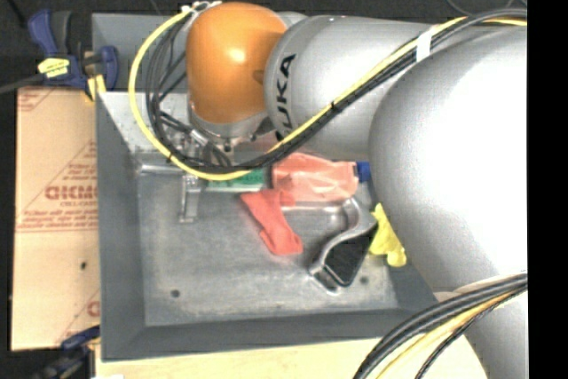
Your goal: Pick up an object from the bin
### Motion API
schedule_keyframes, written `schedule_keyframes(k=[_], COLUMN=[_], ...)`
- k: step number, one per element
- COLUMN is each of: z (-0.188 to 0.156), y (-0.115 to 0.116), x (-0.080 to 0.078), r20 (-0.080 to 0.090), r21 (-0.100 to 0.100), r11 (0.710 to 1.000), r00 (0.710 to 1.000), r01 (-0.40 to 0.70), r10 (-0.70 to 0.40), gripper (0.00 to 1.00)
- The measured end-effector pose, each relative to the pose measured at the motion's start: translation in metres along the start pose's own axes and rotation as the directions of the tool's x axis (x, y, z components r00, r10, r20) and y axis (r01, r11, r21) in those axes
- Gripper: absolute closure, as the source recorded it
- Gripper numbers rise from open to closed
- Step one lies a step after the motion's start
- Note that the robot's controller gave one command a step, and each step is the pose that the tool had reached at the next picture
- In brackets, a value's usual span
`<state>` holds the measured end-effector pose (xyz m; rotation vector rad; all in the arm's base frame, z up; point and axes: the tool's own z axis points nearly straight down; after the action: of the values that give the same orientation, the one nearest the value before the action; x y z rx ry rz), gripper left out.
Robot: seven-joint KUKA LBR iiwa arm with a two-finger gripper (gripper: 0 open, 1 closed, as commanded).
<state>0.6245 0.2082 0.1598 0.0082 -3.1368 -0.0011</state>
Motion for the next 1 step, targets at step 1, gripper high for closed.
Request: schedule_keyframes(k=[1], z=[-0.0056], y=[-0.0010], x=[-0.0018], r20=[0.008], r21=[-0.002], r11=[1.000], r00=[1.000], r01=[-0.004], r10=[0.004], gripper=[0.00])
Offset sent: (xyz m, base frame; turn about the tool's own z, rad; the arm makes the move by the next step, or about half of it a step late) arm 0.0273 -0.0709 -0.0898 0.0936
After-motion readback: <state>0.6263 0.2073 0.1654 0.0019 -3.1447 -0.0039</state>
